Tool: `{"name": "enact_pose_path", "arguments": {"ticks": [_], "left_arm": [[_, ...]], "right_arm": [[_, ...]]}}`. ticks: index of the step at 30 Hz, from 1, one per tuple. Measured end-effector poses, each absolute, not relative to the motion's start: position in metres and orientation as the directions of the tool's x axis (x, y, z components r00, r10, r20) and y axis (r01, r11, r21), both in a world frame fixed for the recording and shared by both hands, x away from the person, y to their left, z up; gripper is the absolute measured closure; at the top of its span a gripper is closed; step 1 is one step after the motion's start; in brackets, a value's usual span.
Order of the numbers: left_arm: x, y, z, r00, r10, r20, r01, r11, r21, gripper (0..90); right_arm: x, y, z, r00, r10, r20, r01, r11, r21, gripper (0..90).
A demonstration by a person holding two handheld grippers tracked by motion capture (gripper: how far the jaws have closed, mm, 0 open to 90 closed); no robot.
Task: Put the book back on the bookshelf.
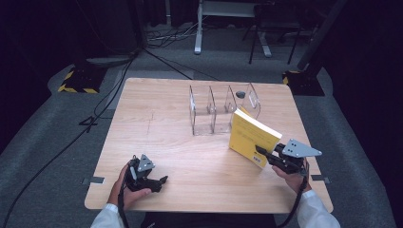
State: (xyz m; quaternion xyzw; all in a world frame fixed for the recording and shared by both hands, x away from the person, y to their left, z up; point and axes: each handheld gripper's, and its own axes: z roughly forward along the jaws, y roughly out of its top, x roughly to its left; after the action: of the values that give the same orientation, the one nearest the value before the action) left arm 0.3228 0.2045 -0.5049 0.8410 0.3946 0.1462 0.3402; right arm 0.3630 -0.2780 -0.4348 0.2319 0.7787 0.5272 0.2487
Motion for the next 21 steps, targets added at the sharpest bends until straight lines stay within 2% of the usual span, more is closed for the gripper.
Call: {"name": "enact_pose_path", "arguments": {"ticks": [21], "left_arm": [[0.323,0.204,-0.505,0.639,0.769,-0.023,0.566,-0.450,0.691,13.8]], "right_arm": [[0.367,-0.302,-0.418,-0.661,0.736,-0.146,0.097,0.277,0.956,76.2]]}}
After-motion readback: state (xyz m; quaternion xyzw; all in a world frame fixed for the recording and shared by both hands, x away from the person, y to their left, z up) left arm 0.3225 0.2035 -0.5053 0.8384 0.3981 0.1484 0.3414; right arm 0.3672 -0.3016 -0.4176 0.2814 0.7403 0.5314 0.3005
